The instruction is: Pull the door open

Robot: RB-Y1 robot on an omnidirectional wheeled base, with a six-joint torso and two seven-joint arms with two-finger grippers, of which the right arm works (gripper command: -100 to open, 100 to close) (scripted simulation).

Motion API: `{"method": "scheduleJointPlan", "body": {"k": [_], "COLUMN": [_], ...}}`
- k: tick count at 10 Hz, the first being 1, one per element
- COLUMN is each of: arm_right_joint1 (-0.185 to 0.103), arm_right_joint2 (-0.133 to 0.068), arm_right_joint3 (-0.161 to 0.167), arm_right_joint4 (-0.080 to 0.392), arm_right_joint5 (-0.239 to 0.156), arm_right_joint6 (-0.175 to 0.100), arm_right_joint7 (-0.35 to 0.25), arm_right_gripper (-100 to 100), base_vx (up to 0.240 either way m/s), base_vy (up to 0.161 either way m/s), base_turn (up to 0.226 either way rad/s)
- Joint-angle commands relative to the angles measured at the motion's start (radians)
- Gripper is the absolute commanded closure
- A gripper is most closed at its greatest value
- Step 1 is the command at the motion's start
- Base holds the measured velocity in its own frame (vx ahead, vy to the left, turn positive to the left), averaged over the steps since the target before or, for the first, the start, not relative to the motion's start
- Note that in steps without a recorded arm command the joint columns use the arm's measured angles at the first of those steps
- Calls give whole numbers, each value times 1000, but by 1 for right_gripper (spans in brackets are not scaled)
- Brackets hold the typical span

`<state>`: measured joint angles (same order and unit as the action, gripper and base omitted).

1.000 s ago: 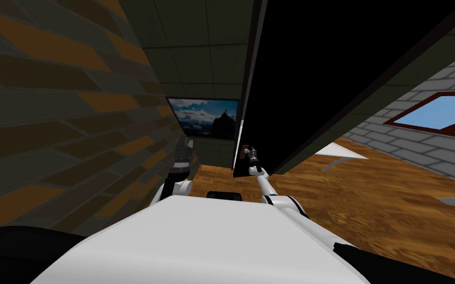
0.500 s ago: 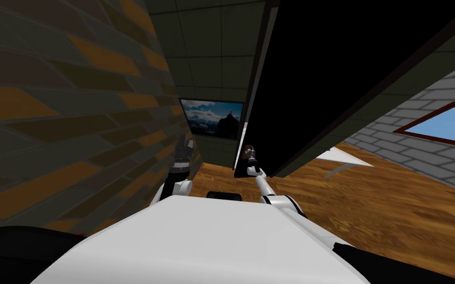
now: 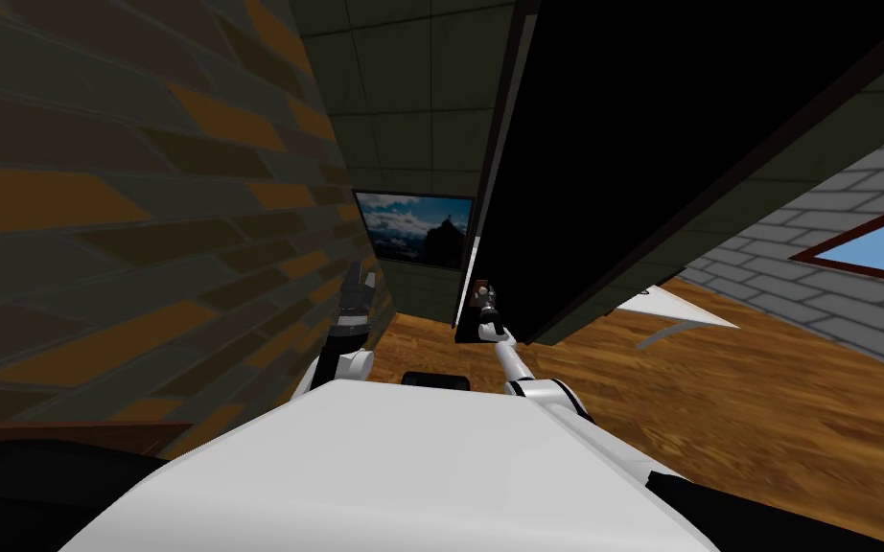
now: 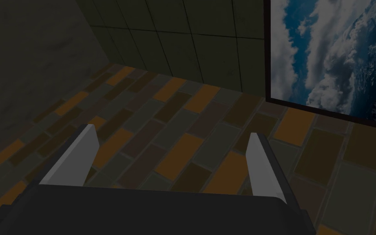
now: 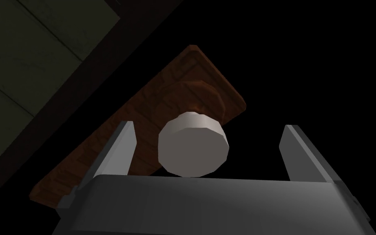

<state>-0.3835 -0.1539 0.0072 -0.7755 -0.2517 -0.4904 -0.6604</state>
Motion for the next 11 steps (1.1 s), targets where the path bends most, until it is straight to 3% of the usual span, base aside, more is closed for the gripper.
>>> {"method": "scheduleJointPlan", "body": {"k": [1,2,4,7,11], "arm_right_joint1": [-1,-1,-1,-2,-2], "arm_right_joint2": [2,2,7,10,17], "arm_right_joint3": [7,7,18,24,41], "arm_right_joint4": [-1,-1,-4,-6,-9], "arm_right_joint5": [-26,-26,-72,-94,-161], "arm_right_joint6": [4,4,11,14,25], "arm_right_joint7": [-50,-56,-122,-179,-296], "arm_right_gripper": [-100,-100,-100,-100,-100], "base_vx": [-54,-42,-62,-56,-65], "base_vy": [-40,-30,-53,-42,-44], "base_turn": [59,32,77,45,62]}}
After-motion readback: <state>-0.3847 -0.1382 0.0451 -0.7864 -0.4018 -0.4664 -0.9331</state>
